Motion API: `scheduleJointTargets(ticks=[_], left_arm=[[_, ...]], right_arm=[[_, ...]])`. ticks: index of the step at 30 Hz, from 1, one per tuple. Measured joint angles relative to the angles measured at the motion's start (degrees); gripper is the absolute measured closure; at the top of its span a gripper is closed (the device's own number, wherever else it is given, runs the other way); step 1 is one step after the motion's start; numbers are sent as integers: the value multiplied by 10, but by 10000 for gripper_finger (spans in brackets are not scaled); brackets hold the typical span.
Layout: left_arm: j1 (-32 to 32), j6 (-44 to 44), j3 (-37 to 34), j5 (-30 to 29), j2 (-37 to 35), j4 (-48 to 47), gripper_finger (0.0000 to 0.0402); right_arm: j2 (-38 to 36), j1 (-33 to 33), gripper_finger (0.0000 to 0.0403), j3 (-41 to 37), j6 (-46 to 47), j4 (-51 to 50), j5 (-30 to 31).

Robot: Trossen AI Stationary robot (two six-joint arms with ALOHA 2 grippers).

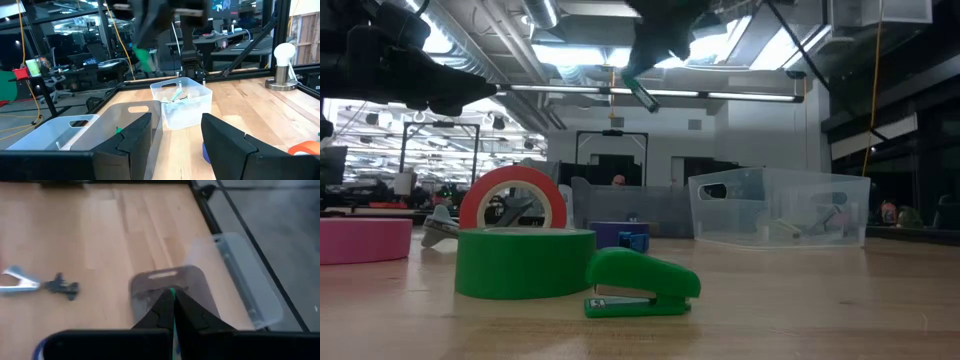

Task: Pick and place Stapler, Stapler remover, tape
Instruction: Put the green stapler into the black bin

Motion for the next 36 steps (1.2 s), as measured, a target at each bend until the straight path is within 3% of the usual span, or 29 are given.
scheduleJointTargets(ticks=[4, 18, 22, 36], left_arm=[[0, 0, 0, 0, 0, 0, 233], [0, 0, 0, 0, 0, 0, 233], [0, 0, 0, 0, 0, 0, 233], [0, 0, 0, 0, 0, 0, 233]], right_arm=[[0, -20, 400, -26, 5, 5, 0], [0, -46, 395, -236, -6, 223, -28], [0, -46, 371, -276, -14, 290, -29], [0, -31, 256, -281, -23, 289, -18]])
